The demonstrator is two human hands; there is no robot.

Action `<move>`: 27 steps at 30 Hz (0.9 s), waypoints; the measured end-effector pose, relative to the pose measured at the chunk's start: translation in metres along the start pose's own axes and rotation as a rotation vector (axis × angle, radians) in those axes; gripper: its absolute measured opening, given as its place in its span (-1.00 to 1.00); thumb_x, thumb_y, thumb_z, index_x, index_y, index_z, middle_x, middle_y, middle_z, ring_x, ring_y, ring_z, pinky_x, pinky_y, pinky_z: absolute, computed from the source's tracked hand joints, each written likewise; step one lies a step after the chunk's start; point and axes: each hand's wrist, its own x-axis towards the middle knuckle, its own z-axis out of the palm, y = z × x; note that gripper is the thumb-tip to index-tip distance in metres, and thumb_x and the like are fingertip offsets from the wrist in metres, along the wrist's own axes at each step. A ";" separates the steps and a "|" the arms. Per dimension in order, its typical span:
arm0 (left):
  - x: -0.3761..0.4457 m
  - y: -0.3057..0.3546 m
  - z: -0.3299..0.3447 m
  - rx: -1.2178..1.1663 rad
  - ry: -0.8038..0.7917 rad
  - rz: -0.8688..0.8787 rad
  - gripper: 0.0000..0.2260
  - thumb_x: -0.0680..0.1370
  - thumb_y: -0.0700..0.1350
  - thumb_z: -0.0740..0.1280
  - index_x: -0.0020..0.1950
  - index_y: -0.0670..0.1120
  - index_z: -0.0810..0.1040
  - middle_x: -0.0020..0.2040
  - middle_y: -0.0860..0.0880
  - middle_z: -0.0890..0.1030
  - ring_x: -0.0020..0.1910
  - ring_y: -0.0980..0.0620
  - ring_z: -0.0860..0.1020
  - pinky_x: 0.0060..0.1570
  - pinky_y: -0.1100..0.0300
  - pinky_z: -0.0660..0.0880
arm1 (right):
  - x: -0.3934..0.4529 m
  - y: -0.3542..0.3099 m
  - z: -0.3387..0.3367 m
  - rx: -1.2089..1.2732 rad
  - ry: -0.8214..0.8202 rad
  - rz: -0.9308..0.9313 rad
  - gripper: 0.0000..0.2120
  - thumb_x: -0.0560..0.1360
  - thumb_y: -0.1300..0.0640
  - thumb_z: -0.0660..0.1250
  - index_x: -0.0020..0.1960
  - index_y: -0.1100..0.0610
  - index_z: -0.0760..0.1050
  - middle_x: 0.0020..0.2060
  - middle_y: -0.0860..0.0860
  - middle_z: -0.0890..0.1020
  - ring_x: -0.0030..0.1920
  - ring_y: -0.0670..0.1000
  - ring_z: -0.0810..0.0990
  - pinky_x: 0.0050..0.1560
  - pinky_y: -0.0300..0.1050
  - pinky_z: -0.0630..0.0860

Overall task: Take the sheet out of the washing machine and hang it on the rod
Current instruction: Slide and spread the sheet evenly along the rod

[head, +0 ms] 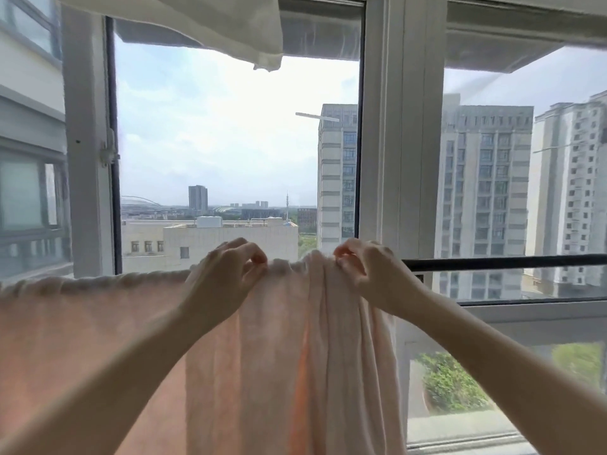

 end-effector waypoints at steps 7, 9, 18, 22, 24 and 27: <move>0.020 0.036 0.020 0.074 0.061 -0.141 -0.92 0.59 -0.09 0.31 -0.10 0.00 0.55 -0.07 0.15 0.56 -0.10 0.06 0.54 -0.12 0.09 0.45 | -0.013 0.024 -0.007 -0.042 -0.005 -0.180 -0.65 0.62 -0.06 0.16 0.31 0.08 0.44 0.17 -0.02 0.59 0.20 -0.02 0.49 0.25 -0.09 0.42; 0.026 0.051 0.029 0.050 0.043 -0.129 -0.91 0.59 -0.11 0.29 -0.11 0.01 0.53 -0.06 0.16 0.56 -0.11 0.07 0.54 -0.13 0.11 0.47 | -0.014 0.026 -0.010 -0.042 -0.019 -0.198 -0.65 0.61 -0.03 0.17 0.33 0.08 0.42 0.20 0.00 0.57 0.24 -0.01 0.47 0.29 -0.06 0.40; 0.010 0.044 0.027 0.067 0.038 -0.110 -0.83 0.62 -0.06 0.26 0.13 0.00 0.61 0.07 0.13 0.63 -0.06 0.11 0.60 0.02 0.10 0.50 | -0.036 0.060 -0.011 -0.024 0.262 -0.027 -0.74 0.51 0.20 0.32 0.19 0.14 0.45 0.08 -0.01 0.48 0.10 -0.01 0.44 0.09 -0.24 0.35; -0.002 0.026 0.024 0.209 0.023 -0.135 -0.80 0.62 0.02 0.26 0.10 -0.01 0.62 0.01 0.05 0.67 0.01 -0.02 0.59 0.09 0.05 0.43 | -0.048 0.054 -0.005 0.108 0.308 0.147 -0.85 0.53 0.13 0.29 0.08 0.09 0.41 -0.06 -0.07 0.51 0.02 -0.03 0.47 -0.02 -0.21 0.38; -0.005 0.023 0.028 0.246 0.027 -0.119 -0.78 0.62 0.04 0.25 0.12 -0.01 0.63 0.01 0.06 0.66 0.03 0.00 0.56 0.13 0.10 0.34 | -0.053 0.044 0.001 0.238 0.257 0.225 -0.79 0.55 -0.01 0.27 0.09 0.06 0.34 -0.16 -0.12 0.53 -0.10 -0.04 0.55 -0.11 -0.10 0.50; -0.004 0.023 0.034 0.254 0.046 -0.083 -0.72 0.64 0.09 0.19 0.13 -0.01 0.62 0.01 0.08 0.66 0.03 0.01 0.55 0.13 0.11 0.29 | -0.051 0.025 0.010 0.382 0.169 0.251 -0.62 0.54 -0.08 0.30 0.17 0.03 0.17 -0.15 -0.16 0.49 -0.19 -0.08 0.55 -0.12 -0.03 0.54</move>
